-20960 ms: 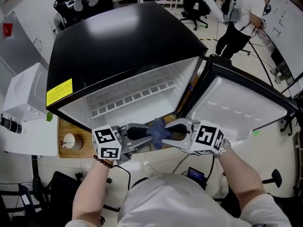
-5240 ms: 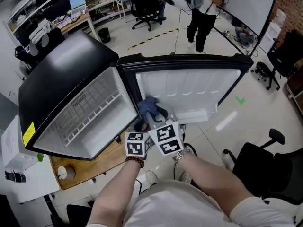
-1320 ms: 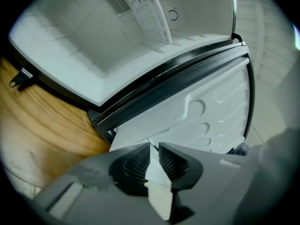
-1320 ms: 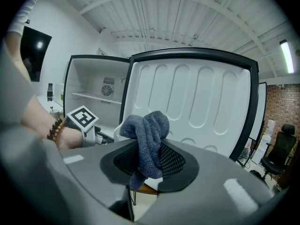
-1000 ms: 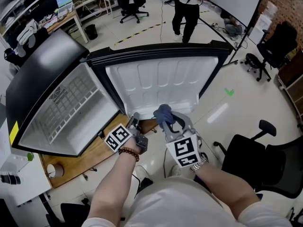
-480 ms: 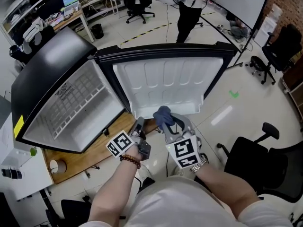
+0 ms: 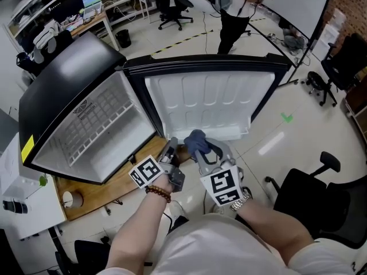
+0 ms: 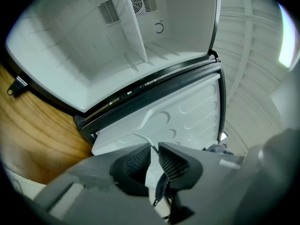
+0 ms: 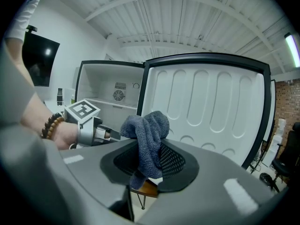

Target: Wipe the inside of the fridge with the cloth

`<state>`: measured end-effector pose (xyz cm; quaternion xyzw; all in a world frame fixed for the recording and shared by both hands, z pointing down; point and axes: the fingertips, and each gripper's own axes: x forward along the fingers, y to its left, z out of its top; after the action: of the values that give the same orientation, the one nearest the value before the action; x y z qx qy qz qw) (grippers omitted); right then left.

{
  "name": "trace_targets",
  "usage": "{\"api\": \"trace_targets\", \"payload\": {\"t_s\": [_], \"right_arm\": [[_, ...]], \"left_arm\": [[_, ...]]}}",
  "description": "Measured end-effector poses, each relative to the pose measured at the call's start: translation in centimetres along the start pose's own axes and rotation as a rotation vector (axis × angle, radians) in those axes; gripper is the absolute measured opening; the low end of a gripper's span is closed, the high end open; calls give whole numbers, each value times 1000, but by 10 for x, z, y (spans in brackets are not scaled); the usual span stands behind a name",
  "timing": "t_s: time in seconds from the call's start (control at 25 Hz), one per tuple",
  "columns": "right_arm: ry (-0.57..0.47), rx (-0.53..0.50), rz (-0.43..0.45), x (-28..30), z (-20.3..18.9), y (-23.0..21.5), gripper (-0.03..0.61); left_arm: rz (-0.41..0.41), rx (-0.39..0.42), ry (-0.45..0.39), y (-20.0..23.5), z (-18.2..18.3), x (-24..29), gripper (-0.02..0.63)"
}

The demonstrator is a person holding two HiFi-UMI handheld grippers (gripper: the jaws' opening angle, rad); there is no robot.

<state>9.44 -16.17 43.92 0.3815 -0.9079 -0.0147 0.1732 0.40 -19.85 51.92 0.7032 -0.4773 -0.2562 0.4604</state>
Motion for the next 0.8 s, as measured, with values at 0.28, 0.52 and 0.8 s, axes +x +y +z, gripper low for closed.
{"api": "trace_targets", "payload": {"t_s": [0.28,0.52,0.8], "right_arm": [[29,8,10,4,-18,10,98],[84,25,11,27,-52,14,97],[96,27,17,82,-70,13,98]], "left_arm": [[-9,3,23,-7,13,11,55],[16,-1,82,-9,17,18,55],[37,-14,145,-10,19,22,52]]}}
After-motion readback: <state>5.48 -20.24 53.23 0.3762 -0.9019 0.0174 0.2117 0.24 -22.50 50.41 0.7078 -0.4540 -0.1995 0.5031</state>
